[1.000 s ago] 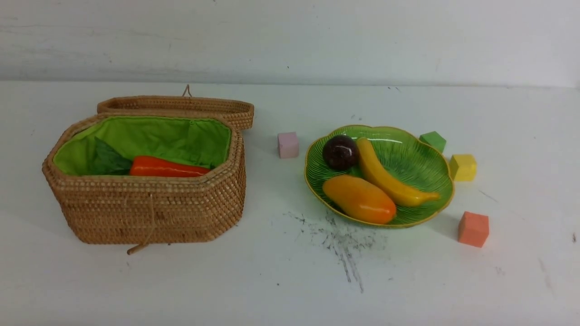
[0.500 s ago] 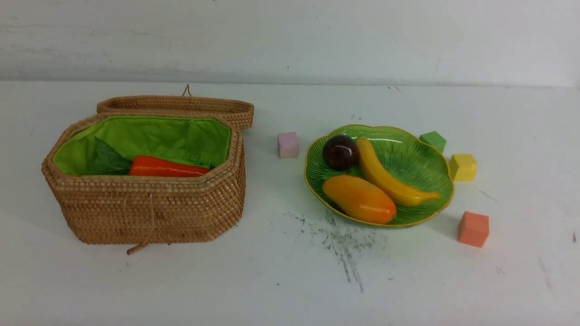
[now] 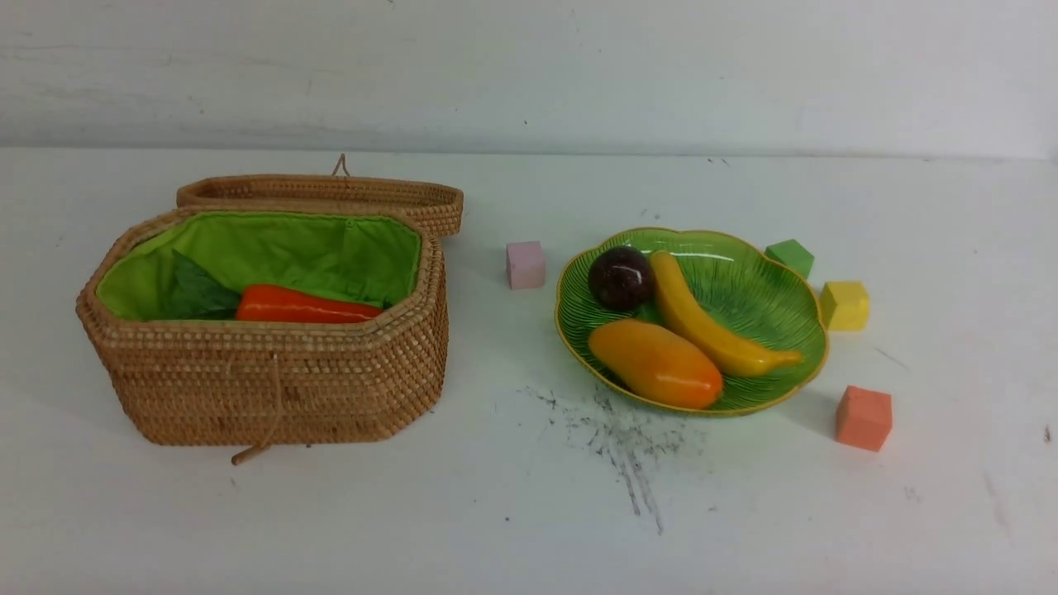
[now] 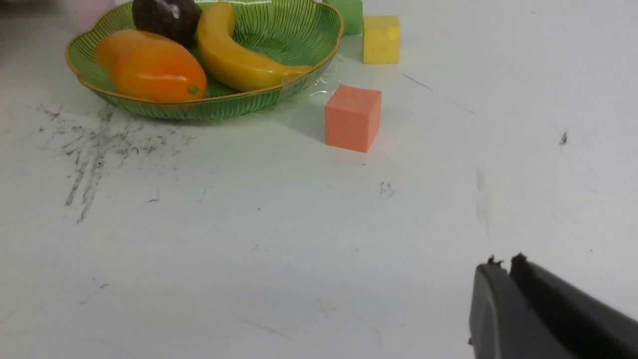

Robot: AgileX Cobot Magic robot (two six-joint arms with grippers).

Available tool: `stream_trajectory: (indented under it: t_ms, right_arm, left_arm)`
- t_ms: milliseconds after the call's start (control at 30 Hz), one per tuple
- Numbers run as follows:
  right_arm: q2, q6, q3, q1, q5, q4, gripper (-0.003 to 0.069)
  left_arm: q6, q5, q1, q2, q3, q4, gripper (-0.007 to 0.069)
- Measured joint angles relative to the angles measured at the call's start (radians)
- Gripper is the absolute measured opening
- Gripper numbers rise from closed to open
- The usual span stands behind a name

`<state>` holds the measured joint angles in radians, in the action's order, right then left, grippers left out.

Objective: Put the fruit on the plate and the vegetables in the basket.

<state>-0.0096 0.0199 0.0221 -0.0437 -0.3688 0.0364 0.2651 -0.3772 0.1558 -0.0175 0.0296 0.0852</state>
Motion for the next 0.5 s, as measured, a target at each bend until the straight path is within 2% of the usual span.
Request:
stream_trajectory:
  t_ms: [500]
  right_arm:
    - [0.000,0.000,0.000,0.000,0.000,0.000,0.0065]
  left_arm:
    - [0.000,0.000,0.000,0.000,0.000,0.000,-0.0009]
